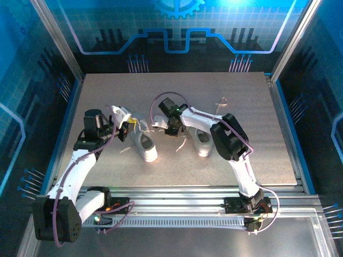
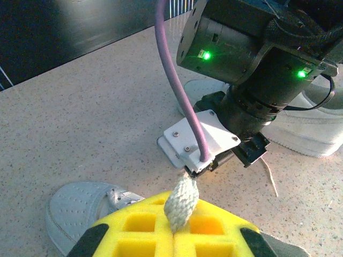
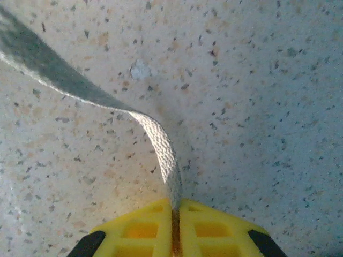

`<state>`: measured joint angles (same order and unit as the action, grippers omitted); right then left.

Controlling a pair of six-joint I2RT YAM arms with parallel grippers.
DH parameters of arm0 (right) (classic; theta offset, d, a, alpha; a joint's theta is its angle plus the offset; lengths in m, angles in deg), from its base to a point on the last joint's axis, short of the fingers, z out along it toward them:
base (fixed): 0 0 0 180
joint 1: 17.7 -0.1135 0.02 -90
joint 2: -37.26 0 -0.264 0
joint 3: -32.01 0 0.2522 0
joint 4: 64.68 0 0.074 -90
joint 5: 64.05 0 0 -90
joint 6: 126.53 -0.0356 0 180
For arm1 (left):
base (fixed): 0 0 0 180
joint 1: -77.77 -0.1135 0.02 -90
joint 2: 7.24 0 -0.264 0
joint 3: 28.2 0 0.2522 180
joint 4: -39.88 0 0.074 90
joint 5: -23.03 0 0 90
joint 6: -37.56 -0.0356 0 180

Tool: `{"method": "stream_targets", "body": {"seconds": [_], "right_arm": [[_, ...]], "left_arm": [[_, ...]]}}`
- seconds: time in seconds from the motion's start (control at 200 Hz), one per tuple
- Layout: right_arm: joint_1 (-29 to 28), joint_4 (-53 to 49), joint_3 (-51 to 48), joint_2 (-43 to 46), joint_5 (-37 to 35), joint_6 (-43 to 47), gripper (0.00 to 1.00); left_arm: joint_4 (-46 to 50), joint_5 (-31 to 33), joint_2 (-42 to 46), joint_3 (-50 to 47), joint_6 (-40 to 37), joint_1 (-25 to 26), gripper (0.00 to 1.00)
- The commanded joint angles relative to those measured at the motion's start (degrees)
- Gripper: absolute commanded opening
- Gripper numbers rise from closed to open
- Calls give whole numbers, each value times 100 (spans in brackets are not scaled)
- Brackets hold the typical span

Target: Tie the shoes

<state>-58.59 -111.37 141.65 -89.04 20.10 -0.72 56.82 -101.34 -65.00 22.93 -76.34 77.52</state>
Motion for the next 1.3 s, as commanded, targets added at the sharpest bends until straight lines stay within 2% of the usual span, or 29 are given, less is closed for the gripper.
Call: {"method": "stream_targets", "body": {"seconds": [0.0, 0.135, 0.325, 0.545, 0.76, 1.136, 1.296], "right_arm": [[-38, 259, -236, 589, -48, 17, 9], [-25, 202, -246, 923, 98, 3, 10], [0, -142, 91, 957, 194, -54, 11], [96, -475, 397, 913, 672, -234, 16], [127, -483, 582, 857, 1116, -451, 16], [304, -315, 1477, 546, 611, -679, 17], [424, -728, 2143, 136, 696, -839, 18]], "left_arm": [[141, -133, 123, -71, -12, 16, 0], [124, -131, 146, -89, 13, 16, 0], [139, -123, 195, -71, 17, 16, 0], [281, -39, 263, -21, -86, 16, 0], [389, 43, 335, 16, -128, 8, 0], [449, 75, 414, 52, -80, -1, 0], [495, 140, 439, 43, -61, -1, 0]]}}
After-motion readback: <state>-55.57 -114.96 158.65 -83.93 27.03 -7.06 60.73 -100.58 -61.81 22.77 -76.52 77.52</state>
